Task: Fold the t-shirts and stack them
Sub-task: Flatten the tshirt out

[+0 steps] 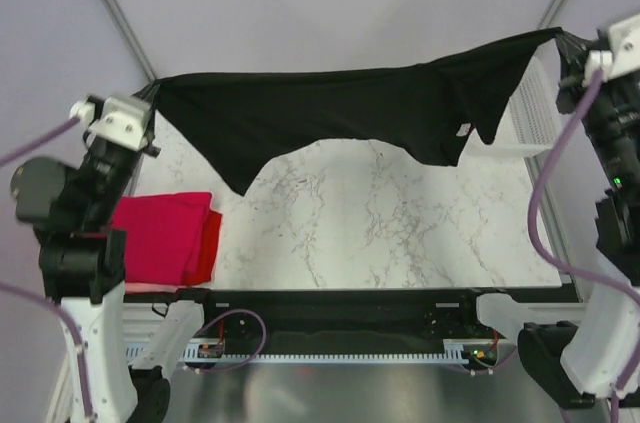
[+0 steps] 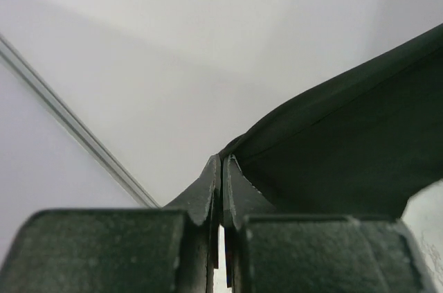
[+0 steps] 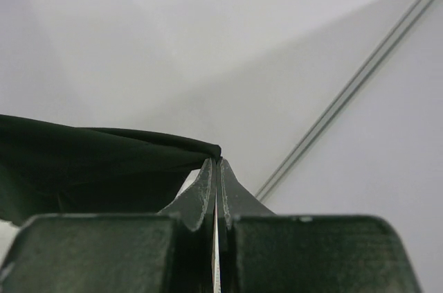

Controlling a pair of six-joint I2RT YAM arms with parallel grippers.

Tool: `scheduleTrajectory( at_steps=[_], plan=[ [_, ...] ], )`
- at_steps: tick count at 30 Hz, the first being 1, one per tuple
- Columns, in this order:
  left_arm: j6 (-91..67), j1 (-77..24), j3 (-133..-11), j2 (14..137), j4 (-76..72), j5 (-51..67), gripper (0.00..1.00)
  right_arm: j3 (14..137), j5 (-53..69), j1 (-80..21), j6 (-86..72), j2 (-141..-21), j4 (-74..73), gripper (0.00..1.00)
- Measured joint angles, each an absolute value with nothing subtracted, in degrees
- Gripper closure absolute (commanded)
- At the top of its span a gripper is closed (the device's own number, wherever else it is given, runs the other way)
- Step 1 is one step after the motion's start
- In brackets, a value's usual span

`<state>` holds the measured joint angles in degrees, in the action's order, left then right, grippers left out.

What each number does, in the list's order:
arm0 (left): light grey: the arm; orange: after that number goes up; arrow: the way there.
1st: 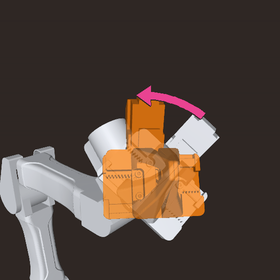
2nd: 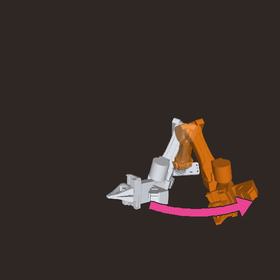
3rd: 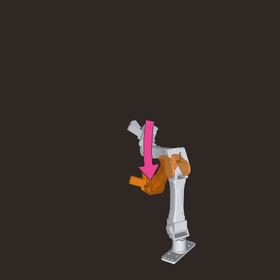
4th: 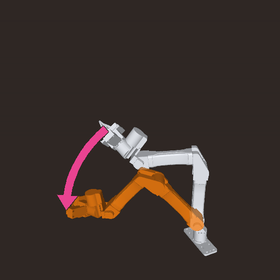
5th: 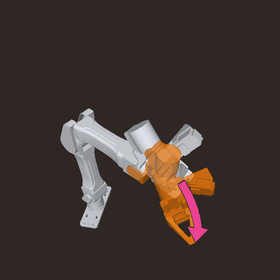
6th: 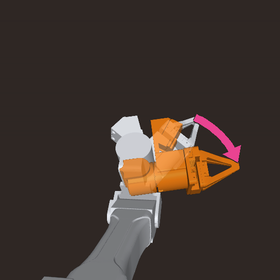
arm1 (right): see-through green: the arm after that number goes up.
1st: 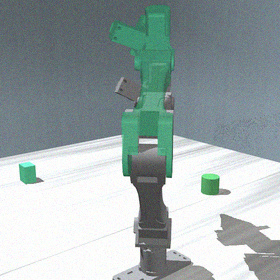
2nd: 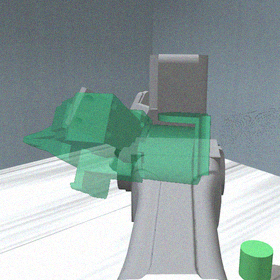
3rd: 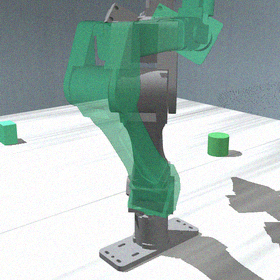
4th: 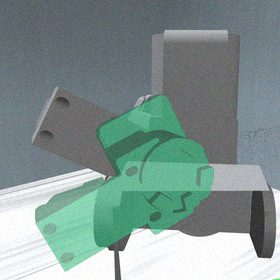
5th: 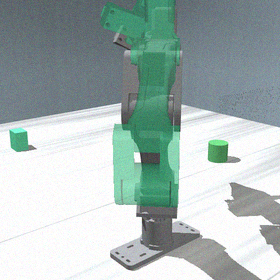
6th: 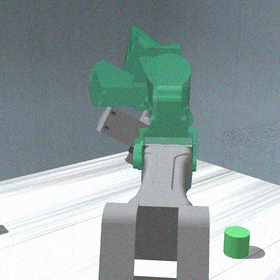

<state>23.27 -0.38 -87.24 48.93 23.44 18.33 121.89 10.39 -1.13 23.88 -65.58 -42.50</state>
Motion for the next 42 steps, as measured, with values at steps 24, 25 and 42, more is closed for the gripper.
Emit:
scheduleTrajectory(
  at_steps=[24, 25, 42],
  plan=[
    [26.7, -0.4, -73.2, 50.8, 24.5, 26.3, 0.98, 99.2, 8.1, -1.0, 30.7, -64.2, -33.5, 1.0],
    [27.0, -0.4, -71.4, 53.4, 24.0, 27.2, 0.98, 96.3, 8.7, -1.0, 30.7, -66.4, -32.7, 1.0],
    [29.7, -0.4, -66.7, 93.4, 11.6, 27.2, 0.98, 102.8, 12.2, -1.8, 28.6, -115.2, -24.6, 1.0]
  ],
)
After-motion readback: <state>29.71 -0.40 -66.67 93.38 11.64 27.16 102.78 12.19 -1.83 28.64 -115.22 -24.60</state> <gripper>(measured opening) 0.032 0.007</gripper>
